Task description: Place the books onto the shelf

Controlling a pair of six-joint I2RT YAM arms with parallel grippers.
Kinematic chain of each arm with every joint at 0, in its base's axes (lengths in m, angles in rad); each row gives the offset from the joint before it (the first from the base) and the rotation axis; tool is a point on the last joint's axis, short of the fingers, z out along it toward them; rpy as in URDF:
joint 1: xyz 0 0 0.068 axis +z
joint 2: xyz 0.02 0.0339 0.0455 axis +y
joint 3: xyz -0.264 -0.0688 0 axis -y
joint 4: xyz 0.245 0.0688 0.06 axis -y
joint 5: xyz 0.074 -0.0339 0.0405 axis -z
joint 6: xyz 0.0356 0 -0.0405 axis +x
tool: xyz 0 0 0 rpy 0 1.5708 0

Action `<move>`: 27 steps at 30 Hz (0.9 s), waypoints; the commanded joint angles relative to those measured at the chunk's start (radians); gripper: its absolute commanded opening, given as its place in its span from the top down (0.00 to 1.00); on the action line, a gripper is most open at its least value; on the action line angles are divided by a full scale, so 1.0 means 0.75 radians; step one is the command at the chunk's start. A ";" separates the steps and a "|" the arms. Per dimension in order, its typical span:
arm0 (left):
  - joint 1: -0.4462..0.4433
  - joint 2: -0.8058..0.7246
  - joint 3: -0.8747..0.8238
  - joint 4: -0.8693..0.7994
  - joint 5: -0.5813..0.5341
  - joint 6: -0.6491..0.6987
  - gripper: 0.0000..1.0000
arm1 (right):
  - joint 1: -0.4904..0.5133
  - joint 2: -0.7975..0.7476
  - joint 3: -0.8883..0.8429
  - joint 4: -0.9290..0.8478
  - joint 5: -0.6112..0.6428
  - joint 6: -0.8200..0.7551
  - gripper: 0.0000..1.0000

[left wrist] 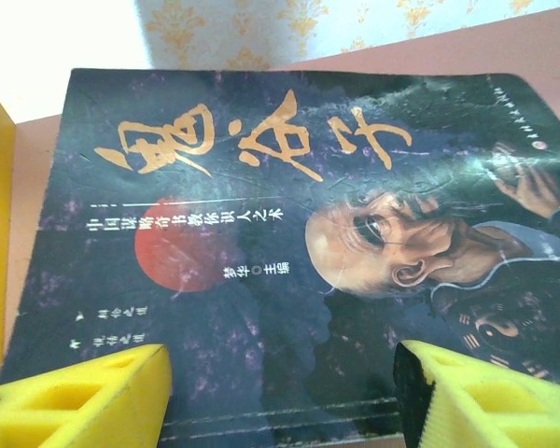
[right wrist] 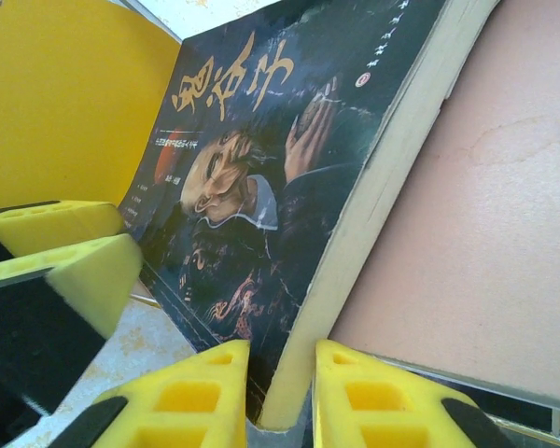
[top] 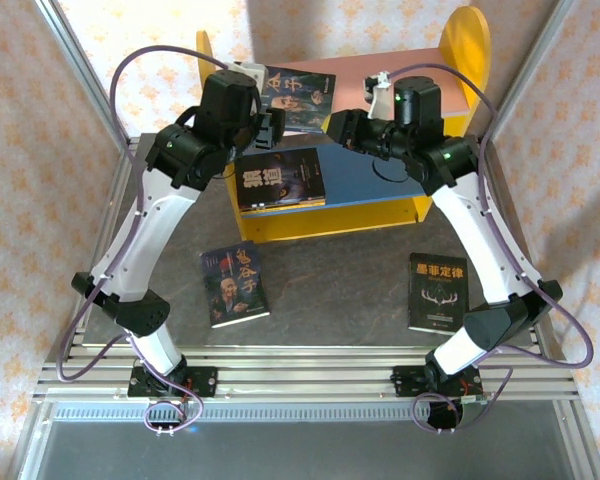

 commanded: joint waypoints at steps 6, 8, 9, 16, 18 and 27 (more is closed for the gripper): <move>0.004 -0.064 0.003 -0.005 0.026 -0.018 0.34 | -0.065 0.012 0.080 -0.091 -0.069 -0.075 0.81; 0.003 -0.049 0.015 -0.012 0.031 -0.014 0.33 | -0.072 0.026 0.101 -0.105 -0.084 -0.083 0.81; 0.004 -0.044 0.019 -0.016 0.035 -0.014 0.34 | -0.077 0.030 0.108 -0.111 -0.082 -0.087 0.81; 0.004 -0.012 0.038 -0.036 0.064 -0.007 0.33 | -0.099 0.088 0.181 -0.118 -0.141 -0.083 0.81; 0.005 -0.002 0.046 -0.049 0.068 -0.007 0.33 | -0.100 0.110 0.202 -0.122 -0.151 -0.081 0.80; 0.004 0.008 0.048 -0.087 0.083 -0.014 0.34 | -0.098 0.159 0.234 -0.092 -0.209 -0.059 0.79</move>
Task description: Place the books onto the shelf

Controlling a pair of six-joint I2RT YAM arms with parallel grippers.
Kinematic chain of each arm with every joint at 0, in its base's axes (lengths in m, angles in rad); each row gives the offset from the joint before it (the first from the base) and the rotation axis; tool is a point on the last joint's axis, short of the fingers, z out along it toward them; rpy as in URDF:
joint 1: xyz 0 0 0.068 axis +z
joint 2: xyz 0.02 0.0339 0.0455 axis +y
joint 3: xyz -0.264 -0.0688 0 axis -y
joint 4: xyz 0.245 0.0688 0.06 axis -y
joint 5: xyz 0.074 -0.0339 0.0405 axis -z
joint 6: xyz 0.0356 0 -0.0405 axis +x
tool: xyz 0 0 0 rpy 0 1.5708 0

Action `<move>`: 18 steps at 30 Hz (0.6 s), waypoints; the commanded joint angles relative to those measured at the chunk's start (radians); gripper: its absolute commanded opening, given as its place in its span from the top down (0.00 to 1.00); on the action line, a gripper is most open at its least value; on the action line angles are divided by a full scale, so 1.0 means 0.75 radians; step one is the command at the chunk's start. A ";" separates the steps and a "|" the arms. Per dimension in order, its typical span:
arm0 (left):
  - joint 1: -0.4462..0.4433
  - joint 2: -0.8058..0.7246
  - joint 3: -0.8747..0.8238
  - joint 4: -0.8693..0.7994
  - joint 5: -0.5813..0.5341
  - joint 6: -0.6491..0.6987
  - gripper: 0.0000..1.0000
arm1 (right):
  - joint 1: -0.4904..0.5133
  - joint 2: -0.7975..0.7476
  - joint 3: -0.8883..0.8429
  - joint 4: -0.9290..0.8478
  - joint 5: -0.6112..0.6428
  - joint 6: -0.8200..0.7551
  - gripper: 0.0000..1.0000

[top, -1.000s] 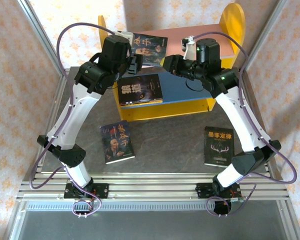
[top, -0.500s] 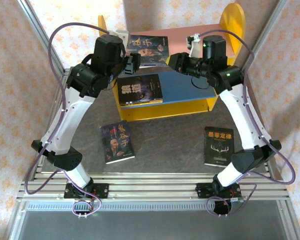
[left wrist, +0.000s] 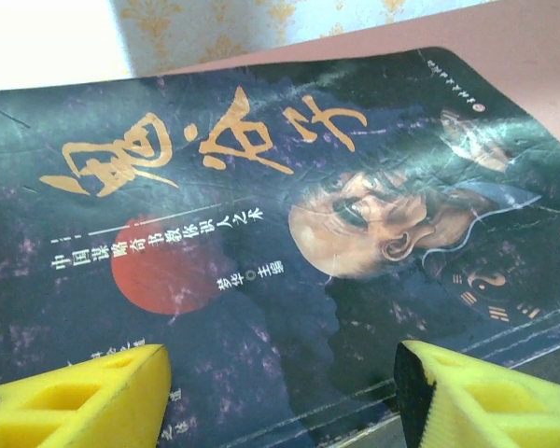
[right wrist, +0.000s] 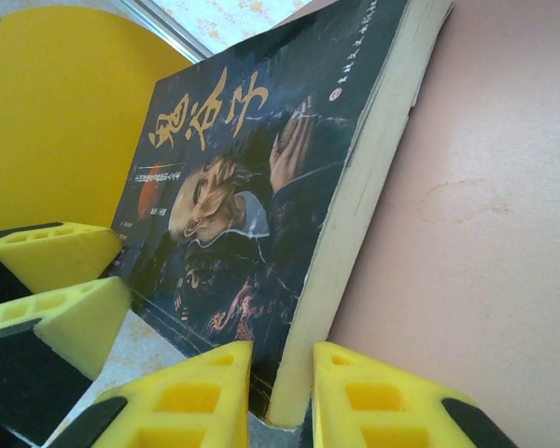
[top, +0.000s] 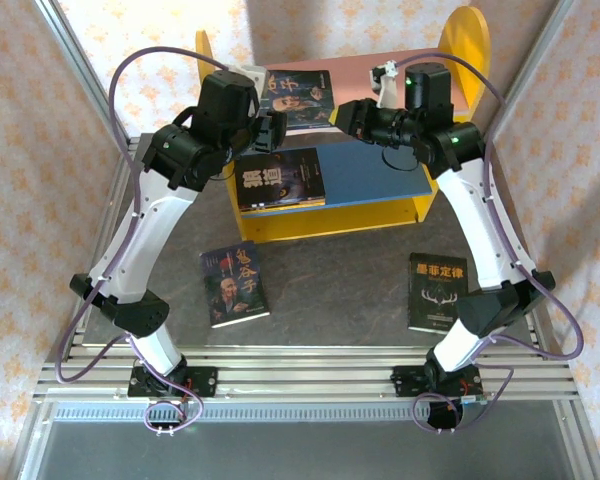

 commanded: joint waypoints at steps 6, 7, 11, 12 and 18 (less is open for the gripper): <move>0.005 0.002 0.031 -0.062 0.032 -0.030 0.35 | -0.003 0.066 0.071 0.039 -0.068 0.004 0.79; 0.005 -0.003 0.026 -0.064 0.037 -0.036 0.35 | -0.003 0.068 0.073 0.041 -0.070 0.005 0.79; 0.005 -0.028 -0.001 -0.058 0.051 -0.050 0.35 | -0.004 0.077 0.079 0.044 -0.076 0.008 0.79; 0.004 -0.036 -0.008 -0.056 0.054 -0.055 0.35 | -0.004 0.081 0.078 0.043 -0.078 0.009 0.79; 0.002 -0.092 -0.057 -0.041 0.079 -0.081 0.37 | -0.002 0.089 0.074 0.055 -0.095 0.017 0.77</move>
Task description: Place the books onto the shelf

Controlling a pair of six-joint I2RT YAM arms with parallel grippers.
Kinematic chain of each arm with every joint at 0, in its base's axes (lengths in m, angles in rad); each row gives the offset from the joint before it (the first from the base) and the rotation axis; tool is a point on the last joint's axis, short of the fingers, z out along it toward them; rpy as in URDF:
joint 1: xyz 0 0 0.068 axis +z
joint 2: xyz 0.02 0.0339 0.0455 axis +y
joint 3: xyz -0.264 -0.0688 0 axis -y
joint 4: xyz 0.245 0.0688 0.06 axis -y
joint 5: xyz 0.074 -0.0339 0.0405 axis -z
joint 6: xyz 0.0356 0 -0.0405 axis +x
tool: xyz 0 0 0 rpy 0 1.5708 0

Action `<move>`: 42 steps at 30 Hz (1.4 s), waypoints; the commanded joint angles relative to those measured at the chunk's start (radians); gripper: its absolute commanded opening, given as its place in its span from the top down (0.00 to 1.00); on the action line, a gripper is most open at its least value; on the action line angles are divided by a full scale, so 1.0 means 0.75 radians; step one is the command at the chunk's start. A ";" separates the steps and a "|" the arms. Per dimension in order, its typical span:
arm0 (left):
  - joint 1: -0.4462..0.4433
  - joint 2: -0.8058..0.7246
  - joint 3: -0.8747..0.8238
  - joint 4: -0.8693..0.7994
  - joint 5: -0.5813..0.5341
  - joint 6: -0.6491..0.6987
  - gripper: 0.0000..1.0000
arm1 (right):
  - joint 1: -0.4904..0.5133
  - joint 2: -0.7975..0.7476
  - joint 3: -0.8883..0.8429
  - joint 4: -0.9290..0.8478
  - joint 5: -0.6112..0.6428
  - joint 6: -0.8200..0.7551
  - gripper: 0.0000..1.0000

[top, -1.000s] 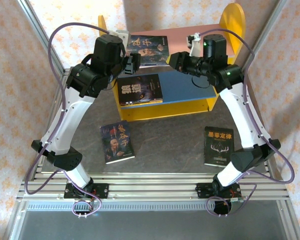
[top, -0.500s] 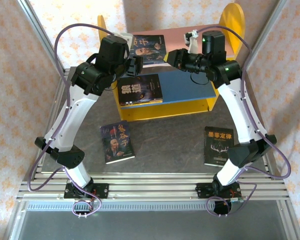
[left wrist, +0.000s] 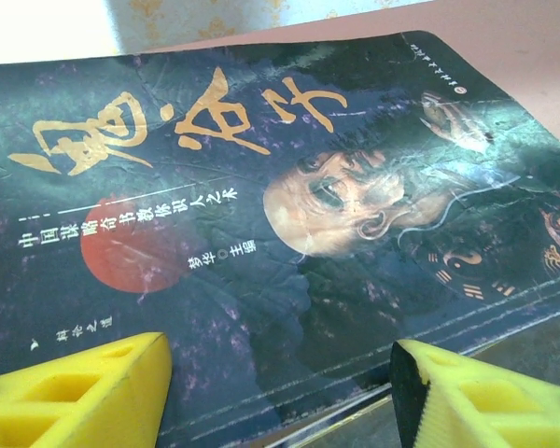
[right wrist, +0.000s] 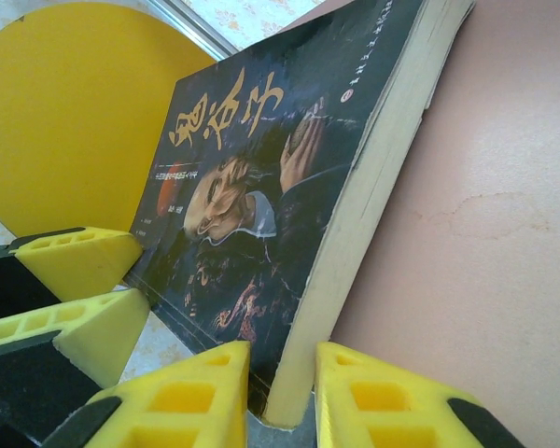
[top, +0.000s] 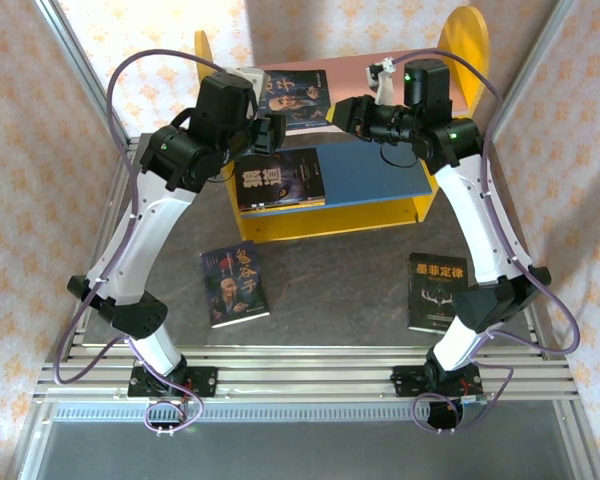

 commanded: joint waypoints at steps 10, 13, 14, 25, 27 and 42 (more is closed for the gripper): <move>-0.001 -0.141 -0.092 -0.003 0.047 -0.050 0.37 | 0.001 0.054 0.027 0.074 -0.037 0.014 0.74; -0.001 -0.150 -0.103 0.005 0.047 -0.050 0.37 | 0.001 0.052 0.033 0.074 -0.022 0.013 0.67; -0.001 -0.152 -0.103 0.005 0.045 -0.049 0.37 | 0.003 0.054 0.037 0.074 -0.021 0.014 0.66; -0.002 -0.169 -0.111 0.032 0.046 -0.048 0.37 | 0.003 0.045 0.040 0.065 0.005 -0.007 0.62; -0.002 -0.172 -0.109 0.054 0.028 -0.035 0.36 | 0.008 0.038 0.041 0.035 0.055 -0.035 0.62; -0.001 0.013 0.084 0.020 -0.142 0.087 0.33 | 0.098 -0.006 0.046 -0.101 0.290 -0.208 0.53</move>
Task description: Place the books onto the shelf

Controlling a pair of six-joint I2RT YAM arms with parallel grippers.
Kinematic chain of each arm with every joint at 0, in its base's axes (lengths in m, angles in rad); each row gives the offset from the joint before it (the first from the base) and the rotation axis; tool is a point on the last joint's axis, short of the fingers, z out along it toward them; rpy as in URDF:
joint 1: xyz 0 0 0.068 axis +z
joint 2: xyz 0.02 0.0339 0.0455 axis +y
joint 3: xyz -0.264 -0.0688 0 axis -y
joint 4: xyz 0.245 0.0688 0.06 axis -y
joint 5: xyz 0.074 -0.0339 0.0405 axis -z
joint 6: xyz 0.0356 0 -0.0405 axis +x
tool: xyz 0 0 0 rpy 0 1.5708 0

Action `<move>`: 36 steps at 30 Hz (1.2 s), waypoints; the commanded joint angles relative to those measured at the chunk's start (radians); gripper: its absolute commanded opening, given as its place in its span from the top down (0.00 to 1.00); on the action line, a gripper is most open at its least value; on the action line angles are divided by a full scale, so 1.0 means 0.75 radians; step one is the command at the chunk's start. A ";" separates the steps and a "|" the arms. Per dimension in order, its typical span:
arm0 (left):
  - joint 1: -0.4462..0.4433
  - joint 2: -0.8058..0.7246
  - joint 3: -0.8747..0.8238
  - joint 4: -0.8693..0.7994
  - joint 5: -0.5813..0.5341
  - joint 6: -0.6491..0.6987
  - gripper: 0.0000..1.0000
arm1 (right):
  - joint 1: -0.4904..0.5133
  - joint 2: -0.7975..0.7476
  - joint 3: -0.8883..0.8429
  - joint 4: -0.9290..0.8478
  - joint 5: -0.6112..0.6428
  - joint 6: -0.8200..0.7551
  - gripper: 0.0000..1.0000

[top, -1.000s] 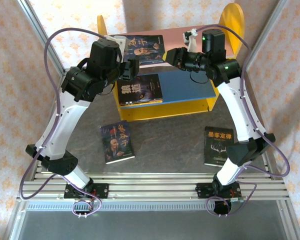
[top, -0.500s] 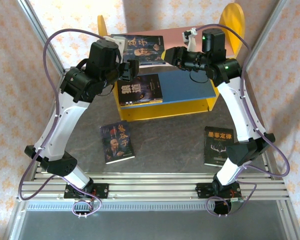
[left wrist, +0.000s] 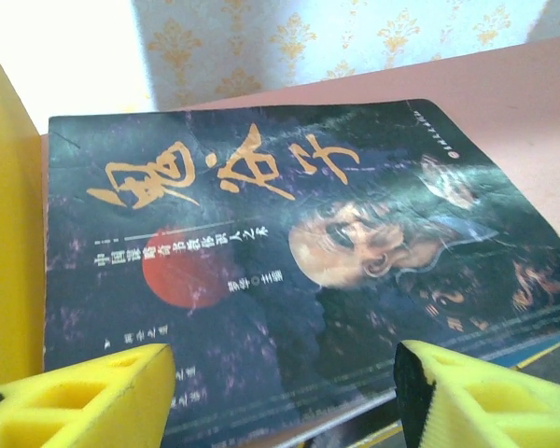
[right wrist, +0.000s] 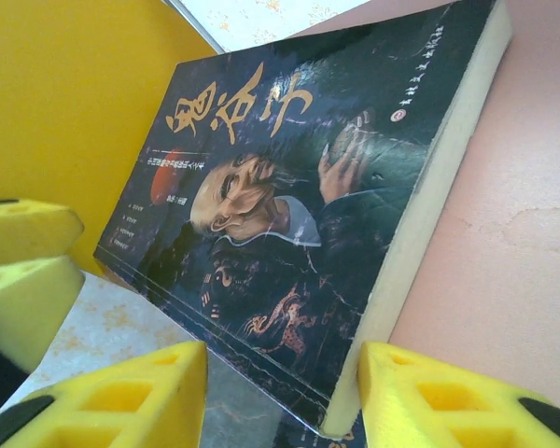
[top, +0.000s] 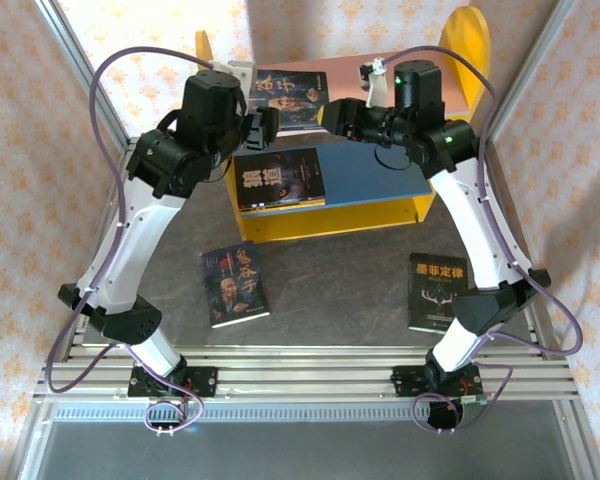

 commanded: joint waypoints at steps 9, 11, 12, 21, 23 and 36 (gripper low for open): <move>-0.002 0.174 0.222 -0.130 -0.093 0.078 0.33 | 0.021 0.003 0.011 -0.075 0.110 -0.096 0.49; -0.001 0.189 0.245 -0.160 -0.094 0.069 0.33 | 0.022 0.003 0.011 -0.074 0.106 -0.094 0.49; -0.002 0.193 0.253 -0.176 -0.092 0.061 0.33 | 0.022 0.004 0.013 -0.071 0.106 -0.095 0.49; -0.024 0.191 0.256 -0.335 -0.077 0.020 0.38 | 0.020 0.011 0.028 -0.064 0.075 -0.086 0.46; -0.034 0.184 0.247 -0.356 -0.040 0.015 0.40 | 0.017 0.009 0.028 -0.066 0.075 -0.086 0.45; -0.152 0.130 0.169 -0.372 -0.009 -0.012 0.44 | -0.014 0.011 0.033 -0.050 0.055 -0.062 0.39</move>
